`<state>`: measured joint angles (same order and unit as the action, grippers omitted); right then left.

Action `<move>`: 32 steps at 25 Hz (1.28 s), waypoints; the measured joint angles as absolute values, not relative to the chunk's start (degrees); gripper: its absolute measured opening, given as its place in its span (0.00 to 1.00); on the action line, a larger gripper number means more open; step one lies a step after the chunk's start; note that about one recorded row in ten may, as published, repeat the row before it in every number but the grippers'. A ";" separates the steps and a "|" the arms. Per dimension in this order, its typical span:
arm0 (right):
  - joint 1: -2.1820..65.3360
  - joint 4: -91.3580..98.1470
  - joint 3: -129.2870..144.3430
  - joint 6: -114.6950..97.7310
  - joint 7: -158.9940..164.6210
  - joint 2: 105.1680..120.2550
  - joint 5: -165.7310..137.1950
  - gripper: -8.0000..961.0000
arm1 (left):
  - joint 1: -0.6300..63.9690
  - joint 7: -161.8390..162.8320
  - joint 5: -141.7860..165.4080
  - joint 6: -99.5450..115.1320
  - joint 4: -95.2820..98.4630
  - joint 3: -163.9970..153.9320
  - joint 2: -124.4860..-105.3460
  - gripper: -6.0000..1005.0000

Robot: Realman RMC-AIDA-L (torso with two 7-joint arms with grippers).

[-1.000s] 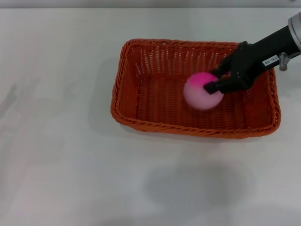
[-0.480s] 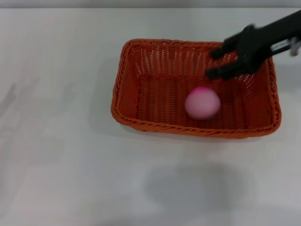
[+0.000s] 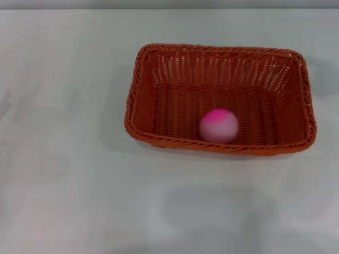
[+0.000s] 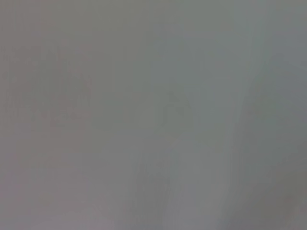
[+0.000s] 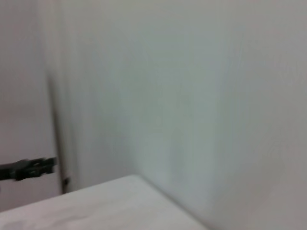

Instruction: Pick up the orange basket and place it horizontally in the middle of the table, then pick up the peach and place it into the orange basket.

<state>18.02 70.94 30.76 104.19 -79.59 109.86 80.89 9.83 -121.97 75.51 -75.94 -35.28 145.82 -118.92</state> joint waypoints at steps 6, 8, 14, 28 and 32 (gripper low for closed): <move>14.16 62.70 22.74 100.65 -90.75 113.74 80.57 0.63 | 10.38 -122.91 74.28 -75.94 -35.40 147.09 -118.91 0.86; 13.06 56.99 21.59 97.83 -96.63 114.50 80.80 0.63 | 10.42 -123.48 73.61 -75.93 -35.41 147.20 -118.91 0.86; 13.26 34.76 15.98 90.62 -115.33 114.57 83.00 0.63 | 10.45 -125.41 71.62 -75.02 -35.25 147.21 -118.99 0.86; 14.14 13.62 9.44 82.10 -140.53 114.73 88.54 0.63 | 10.88 -126.55 69.13 -73.10 -34.92 147.21 -119.08 0.86; 14.18 13.10 9.41 81.62 -141.59 114.91 89.48 0.63 | 11.31 -126.59 68.92 -72.92 -34.82 147.21 -119.05 0.86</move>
